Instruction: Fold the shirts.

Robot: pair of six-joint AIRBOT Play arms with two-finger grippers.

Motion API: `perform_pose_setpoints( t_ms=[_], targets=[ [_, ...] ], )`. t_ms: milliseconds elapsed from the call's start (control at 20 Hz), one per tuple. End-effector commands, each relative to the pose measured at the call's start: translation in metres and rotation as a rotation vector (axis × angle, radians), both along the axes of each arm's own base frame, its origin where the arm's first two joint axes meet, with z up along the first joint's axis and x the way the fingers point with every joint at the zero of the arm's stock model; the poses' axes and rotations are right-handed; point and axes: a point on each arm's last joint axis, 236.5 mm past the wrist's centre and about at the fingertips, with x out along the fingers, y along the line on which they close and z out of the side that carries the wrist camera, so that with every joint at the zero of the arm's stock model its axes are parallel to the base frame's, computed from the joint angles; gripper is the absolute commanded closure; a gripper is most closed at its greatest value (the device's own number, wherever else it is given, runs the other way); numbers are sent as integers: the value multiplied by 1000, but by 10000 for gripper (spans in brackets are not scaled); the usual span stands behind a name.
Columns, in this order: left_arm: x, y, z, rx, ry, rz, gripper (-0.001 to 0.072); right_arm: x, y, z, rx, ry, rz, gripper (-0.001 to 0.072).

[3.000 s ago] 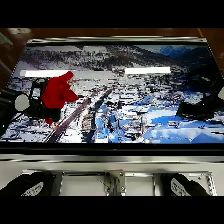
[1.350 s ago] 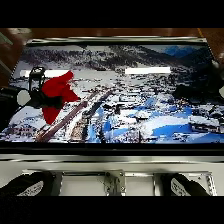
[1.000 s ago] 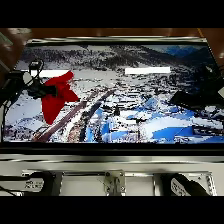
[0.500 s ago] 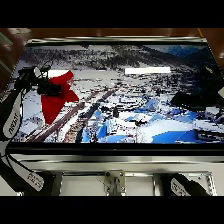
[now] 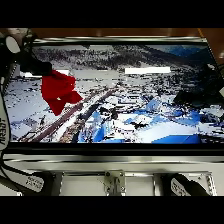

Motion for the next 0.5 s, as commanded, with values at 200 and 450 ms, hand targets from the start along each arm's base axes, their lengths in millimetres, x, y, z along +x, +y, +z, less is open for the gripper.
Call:
perform_pose_setpoints(
  t_ms=[200,450],
  targets=[
    [-127,-128,150,-180,-239,-281,665,-21,30,77,69,6,126,85],
    [-177,-261,103,-291,-146,-504,665,-75,33,73,66,222,187,85]
  ],
)
